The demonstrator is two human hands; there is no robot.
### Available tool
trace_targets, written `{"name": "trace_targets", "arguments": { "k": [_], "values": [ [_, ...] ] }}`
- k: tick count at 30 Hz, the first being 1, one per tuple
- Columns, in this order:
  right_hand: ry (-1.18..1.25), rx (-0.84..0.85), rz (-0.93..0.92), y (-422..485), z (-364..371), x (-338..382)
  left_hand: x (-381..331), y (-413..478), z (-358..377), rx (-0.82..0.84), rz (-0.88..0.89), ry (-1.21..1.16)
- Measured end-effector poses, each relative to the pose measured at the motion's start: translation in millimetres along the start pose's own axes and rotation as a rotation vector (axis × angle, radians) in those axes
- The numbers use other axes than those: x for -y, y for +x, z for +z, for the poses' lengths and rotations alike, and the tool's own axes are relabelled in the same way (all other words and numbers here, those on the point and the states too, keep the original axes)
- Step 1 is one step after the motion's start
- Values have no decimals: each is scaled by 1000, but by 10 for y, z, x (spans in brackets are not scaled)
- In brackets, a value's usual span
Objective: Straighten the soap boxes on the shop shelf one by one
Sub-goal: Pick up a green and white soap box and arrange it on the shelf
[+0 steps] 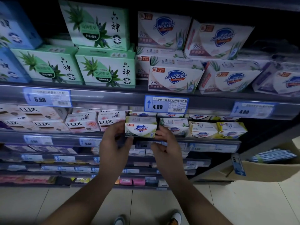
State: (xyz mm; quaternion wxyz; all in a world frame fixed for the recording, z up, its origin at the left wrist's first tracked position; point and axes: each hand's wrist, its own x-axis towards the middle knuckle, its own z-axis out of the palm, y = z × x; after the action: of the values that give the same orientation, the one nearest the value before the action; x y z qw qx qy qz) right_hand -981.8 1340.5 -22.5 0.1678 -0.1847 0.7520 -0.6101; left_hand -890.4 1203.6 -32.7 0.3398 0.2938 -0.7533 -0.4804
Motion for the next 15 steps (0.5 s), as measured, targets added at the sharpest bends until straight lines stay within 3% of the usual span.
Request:
{"name": "trace_targets", "arguments": {
  "k": [9,15],
  "values": [
    [219,-24,-91,-6,-235,104,-258,-23,-102,104,-168,-433],
    [322,12,-23,62,-468,121,-416,-70,7,75,-290,-454]
  ]
}}
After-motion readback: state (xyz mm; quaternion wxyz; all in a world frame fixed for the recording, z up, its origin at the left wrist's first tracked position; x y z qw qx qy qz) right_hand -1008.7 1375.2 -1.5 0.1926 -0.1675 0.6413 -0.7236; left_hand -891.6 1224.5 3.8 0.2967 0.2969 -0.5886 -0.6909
